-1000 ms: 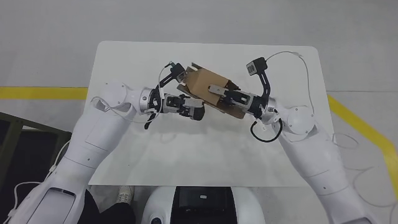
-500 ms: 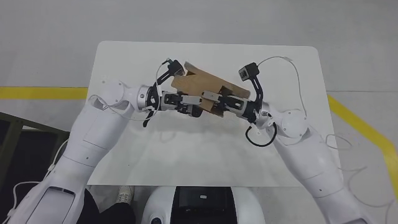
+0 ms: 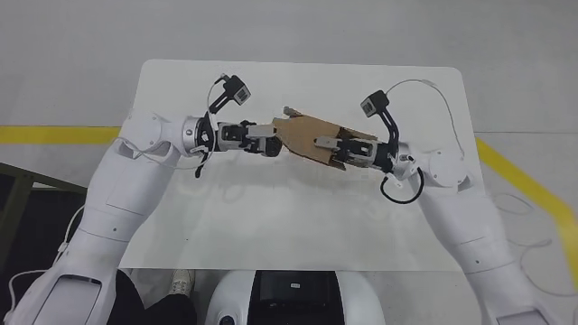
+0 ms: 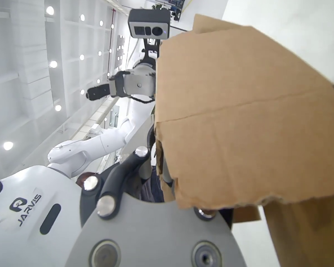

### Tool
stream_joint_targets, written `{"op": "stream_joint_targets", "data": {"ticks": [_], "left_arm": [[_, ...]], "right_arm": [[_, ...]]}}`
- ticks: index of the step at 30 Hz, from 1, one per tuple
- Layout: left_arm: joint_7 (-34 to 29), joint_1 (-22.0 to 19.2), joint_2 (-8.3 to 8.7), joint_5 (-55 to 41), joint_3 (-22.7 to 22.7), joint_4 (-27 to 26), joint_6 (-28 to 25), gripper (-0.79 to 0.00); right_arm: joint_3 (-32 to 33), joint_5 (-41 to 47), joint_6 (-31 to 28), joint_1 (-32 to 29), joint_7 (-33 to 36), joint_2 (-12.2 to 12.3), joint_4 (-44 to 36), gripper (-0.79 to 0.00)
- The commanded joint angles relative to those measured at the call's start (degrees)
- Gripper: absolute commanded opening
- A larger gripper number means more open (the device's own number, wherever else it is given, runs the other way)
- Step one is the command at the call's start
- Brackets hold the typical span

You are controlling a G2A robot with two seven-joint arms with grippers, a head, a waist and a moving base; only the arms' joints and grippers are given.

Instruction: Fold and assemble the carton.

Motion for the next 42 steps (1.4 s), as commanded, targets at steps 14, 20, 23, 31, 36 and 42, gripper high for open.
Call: {"op": "stream_joint_targets", "data": {"ticks": [14,20,23,31,36,42], "left_arm": [[0.79,1.18,0.24,0.12,-0.61,0.24,0.12,0.000],[0.31,1.03,0.45,-0.66,-1.73,-0.44,0.05,0.000],[-0.02,1.03,0.61,-0.87,-2.37,-1.31,0.07,0.000],[-1.11,0.71,0.40,-2.66,-1.56,-2.83,0.52,0.000],[-1.78,-0.95,-0.54,-5.49,1.22,-0.98,-0.04,0.000],[-2.89,-3.07,-1.78,-7.40,4.78,1.40,-0.69,0.000]], "right_arm": [[-1.58,3.46,-1.62,0.82,4.54,-0.24,2.03,-0.785],[-2.62,1.52,-1.33,1.34,4.41,-0.32,3.02,-0.785],[-2.87,0.80,-1.25,1.40,4.24,-0.30,3.27,-0.785],[-3.63,0.26,-1.14,1.33,3.21,-0.41,3.17,-0.785],[-4.36,-0.23,-1.07,1.42,2.14,-0.58,2.63,-0.785],[-4.81,-0.25,-1.24,1.68,1.41,-0.73,2.45,-0.785]]}}
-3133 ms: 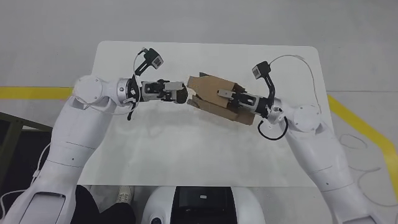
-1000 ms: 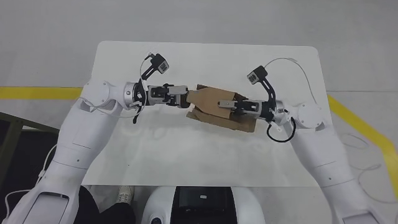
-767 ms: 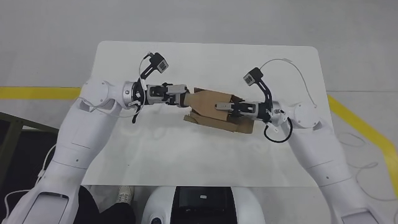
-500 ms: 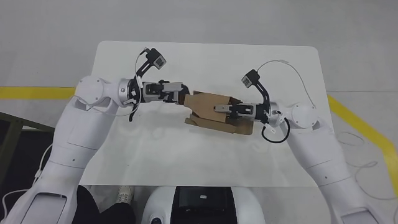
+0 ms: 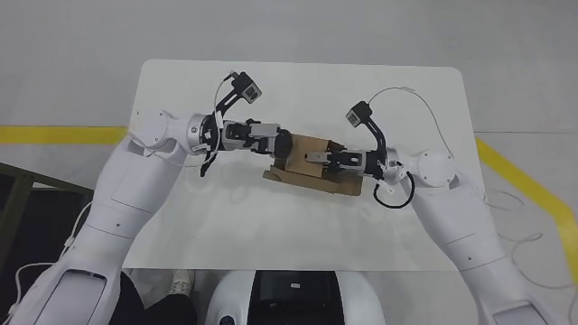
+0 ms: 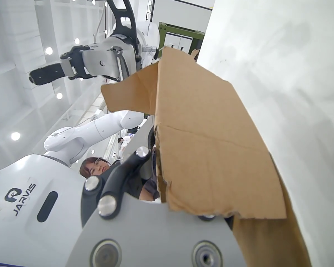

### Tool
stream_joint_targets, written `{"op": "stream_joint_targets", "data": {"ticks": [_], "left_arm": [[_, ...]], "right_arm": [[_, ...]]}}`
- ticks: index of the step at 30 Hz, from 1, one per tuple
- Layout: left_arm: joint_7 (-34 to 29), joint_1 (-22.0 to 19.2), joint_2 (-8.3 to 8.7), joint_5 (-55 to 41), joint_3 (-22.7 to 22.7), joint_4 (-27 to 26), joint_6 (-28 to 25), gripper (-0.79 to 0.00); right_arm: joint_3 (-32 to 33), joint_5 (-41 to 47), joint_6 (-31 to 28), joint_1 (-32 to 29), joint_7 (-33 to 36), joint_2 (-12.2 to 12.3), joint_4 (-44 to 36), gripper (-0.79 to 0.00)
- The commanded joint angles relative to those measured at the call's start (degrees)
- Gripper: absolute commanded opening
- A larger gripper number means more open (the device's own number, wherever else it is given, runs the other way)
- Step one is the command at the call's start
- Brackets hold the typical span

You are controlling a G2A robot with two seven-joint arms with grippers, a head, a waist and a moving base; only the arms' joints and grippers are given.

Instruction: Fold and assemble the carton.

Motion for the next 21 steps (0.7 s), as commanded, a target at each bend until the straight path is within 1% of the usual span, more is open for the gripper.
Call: {"op": "stream_joint_targets", "data": {"ticks": [1,7,13,16,21], "left_arm": [[-0.26,-0.68,-0.39,-0.29,1.15,0.77,-0.19,0.000],[-0.79,-2.28,-1.25,-0.19,3.34,2.41,-0.54,0.000],[-0.63,-3.13,-1.68,1.66,4.52,2.91,-0.64,0.000],[-0.01,-3.26,-1.64,2.13,3.92,2.86,-1.15,0.000],[2.24,-2.52,-0.94,5.23,1.38,1.85,-2.10,0.000]], "right_arm": [[-0.20,-0.02,-0.01,0.06,0.00,-0.05,-0.02,-0.785],[-0.50,0.15,-0.24,0.21,0.04,-0.13,-0.08,-0.785],[-0.38,0.29,-0.49,0.14,0.12,-0.09,0.05,-0.785],[-0.19,0.41,-0.71,0.00,-0.03,-0.06,0.33,-0.785],[0.07,0.59,-0.82,-0.14,-0.02,0.01,0.14,-0.785]]}}
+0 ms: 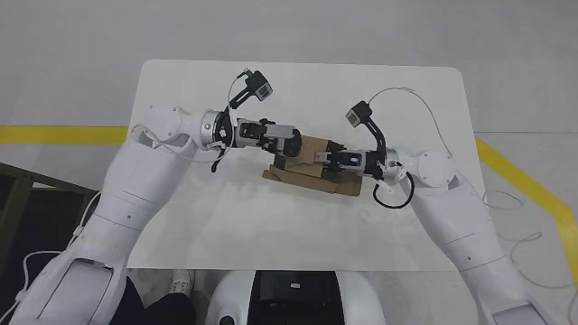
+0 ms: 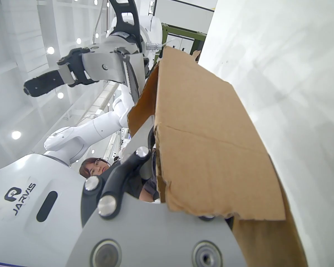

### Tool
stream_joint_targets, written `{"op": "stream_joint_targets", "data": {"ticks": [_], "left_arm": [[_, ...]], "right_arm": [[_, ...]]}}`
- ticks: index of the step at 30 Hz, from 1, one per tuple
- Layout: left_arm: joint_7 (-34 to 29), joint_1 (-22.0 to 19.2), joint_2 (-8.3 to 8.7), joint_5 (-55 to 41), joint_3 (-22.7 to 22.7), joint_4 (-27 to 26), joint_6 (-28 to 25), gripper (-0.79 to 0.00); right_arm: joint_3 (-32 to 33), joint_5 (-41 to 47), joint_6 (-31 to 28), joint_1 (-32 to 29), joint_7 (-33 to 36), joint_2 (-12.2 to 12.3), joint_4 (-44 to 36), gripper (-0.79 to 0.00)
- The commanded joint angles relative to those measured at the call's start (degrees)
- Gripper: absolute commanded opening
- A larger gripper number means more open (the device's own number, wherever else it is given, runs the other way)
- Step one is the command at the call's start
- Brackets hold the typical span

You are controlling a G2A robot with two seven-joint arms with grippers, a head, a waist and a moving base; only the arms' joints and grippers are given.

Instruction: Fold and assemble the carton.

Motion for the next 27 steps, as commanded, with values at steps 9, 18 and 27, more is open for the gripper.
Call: {"op": "stream_joint_targets", "data": {"ticks": [9,18,27], "left_arm": [[3.09,4.03,1.74,3.54,-5.54,-0.18,1.15,0.000],[4.45,4.65,2.21,5.48,-6.84,-0.79,1.59,0.000],[4.10,3.84,1.96,4.98,-5.99,-0.76,1.40,0.000]], "right_arm": [[0.51,-0.13,-0.05,-0.12,-0.81,0.10,-0.62,-0.785],[-0.87,1.27,-0.24,0.08,1.34,-0.18,-1.70,-0.785],[-3.02,1.85,-0.62,0.70,2.80,-0.68,-1.54,-0.785]]}}
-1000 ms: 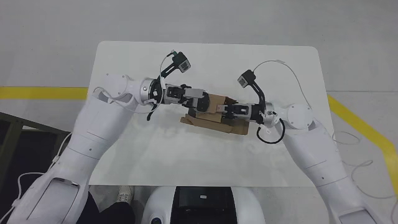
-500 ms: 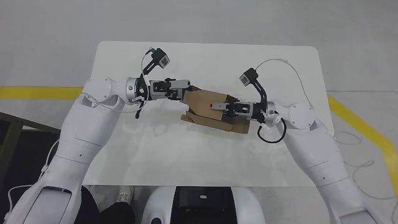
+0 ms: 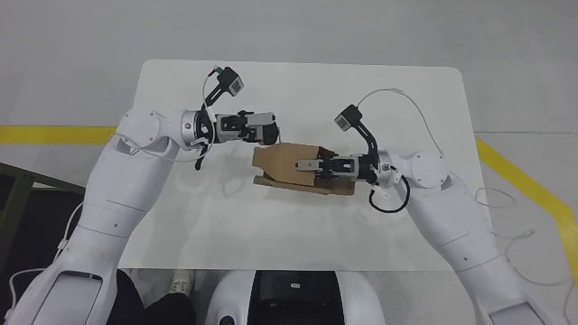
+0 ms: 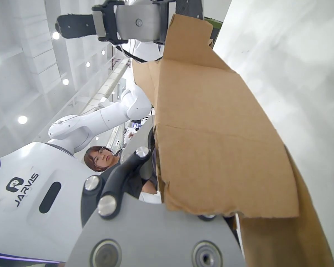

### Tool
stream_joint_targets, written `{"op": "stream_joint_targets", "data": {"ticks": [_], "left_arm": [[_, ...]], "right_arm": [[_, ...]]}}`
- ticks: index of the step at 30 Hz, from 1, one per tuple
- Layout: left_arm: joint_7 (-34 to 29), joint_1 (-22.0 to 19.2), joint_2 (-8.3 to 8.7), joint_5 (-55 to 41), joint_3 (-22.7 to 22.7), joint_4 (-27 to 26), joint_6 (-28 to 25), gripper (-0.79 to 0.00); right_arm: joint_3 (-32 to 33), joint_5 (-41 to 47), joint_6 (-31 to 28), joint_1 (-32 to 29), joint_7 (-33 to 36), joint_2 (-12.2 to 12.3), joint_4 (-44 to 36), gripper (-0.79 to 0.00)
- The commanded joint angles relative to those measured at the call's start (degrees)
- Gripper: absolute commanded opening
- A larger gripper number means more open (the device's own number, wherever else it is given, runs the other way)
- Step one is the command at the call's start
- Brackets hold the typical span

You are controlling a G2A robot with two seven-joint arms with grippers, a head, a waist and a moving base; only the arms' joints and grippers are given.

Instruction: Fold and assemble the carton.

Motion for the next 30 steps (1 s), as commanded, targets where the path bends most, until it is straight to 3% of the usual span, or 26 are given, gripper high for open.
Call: {"op": "stream_joint_targets", "data": {"ticks": [1,20,30], "left_arm": [[-0.19,-0.22,-0.08,-0.12,0.28,0.14,0.00,0.000],[0.15,-1.00,-0.44,-0.62,1.25,0.99,0.14,0.000],[1.20,-0.16,-0.15,-0.28,0.07,-0.88,0.20,0.000]], "right_arm": [[-0.55,0.21,-0.05,0.18,0.41,-0.14,0.01,-0.785],[-2.20,1.97,-2.02,1.38,1.54,-0.87,1.55,-0.785],[0.87,-0.27,-1.45,0.11,-2.86,-0.20,1.11,-0.785]]}}
